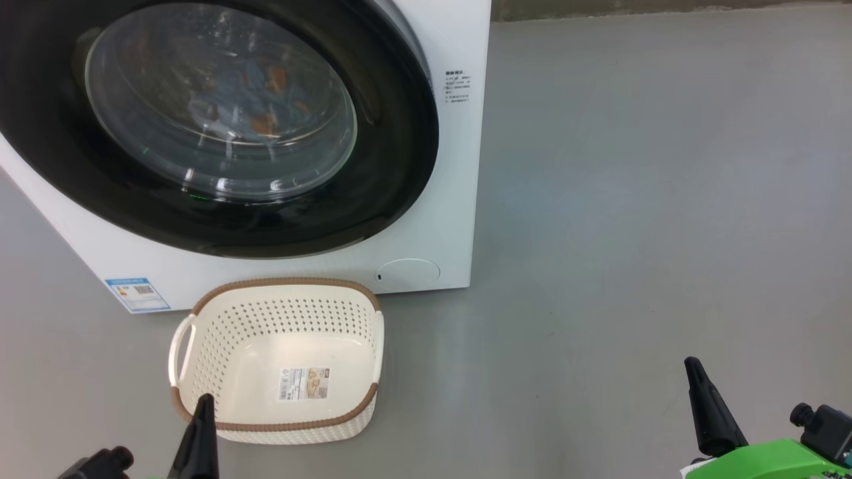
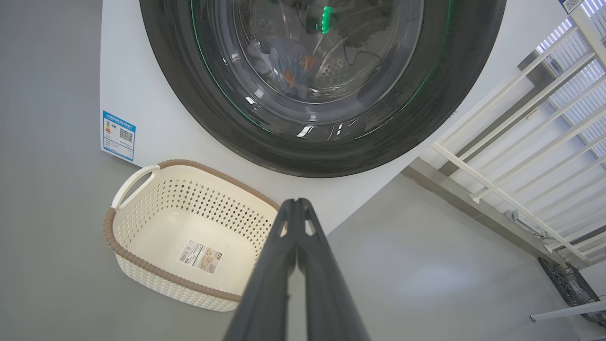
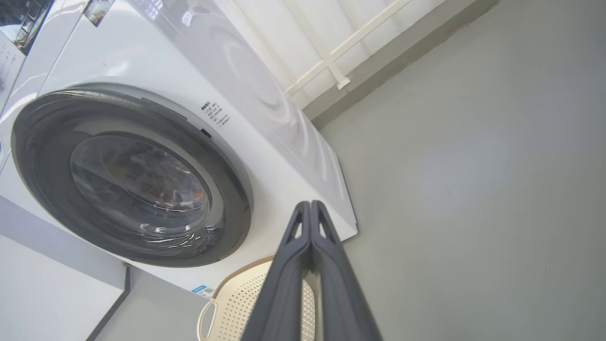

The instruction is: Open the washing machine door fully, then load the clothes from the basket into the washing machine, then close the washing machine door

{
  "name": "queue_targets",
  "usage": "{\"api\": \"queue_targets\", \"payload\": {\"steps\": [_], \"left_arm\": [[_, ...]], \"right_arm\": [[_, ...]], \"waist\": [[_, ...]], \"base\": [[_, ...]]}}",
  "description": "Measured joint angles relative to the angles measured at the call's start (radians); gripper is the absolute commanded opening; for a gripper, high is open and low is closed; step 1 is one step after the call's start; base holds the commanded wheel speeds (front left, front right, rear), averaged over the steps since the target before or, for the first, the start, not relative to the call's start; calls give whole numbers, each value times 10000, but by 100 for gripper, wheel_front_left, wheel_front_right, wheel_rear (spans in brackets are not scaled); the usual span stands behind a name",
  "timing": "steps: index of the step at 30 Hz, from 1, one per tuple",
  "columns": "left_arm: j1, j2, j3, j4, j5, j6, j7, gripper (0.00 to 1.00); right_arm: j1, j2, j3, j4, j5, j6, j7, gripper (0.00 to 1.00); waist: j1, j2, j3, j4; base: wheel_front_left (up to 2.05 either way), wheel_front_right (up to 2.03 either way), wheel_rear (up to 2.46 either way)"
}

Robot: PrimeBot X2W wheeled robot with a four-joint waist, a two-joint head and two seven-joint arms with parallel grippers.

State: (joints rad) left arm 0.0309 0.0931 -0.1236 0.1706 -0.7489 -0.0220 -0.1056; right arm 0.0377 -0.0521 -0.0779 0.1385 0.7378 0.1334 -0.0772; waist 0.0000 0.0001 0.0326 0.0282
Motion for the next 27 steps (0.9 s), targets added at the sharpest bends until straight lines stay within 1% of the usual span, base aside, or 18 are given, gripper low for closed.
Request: {"api": "queue_targets", "payload": {"steps": [7, 9, 23, 27], "left_arm": [[-8, -8, 142, 75, -660, -17, 142, 0], [-23, -15, 188, 100, -865, -88, 176, 0], [-200, -69, 472, 244, -2428, -194, 527, 0], [-205, -73, 558, 284, -2834, -282, 617, 0]], "right_arm": [[-6, -2, -8, 94, 671, 0, 155, 0], [-9, -2, -12, 130, 851, 0, 161, 0], [-242, -10, -42, 359, 2418, -2, 464, 0], [-243, -12, -50, 410, 2821, -2, 548, 0]], "waist": [[0, 0, -22, -21], [0, 0, -29, -28], [0, 0, -81, -78], [0, 0, -96, -92]], "base": [[0, 0, 0], [0, 0, 0], [0, 0, 0], [0, 0, 0]]}}
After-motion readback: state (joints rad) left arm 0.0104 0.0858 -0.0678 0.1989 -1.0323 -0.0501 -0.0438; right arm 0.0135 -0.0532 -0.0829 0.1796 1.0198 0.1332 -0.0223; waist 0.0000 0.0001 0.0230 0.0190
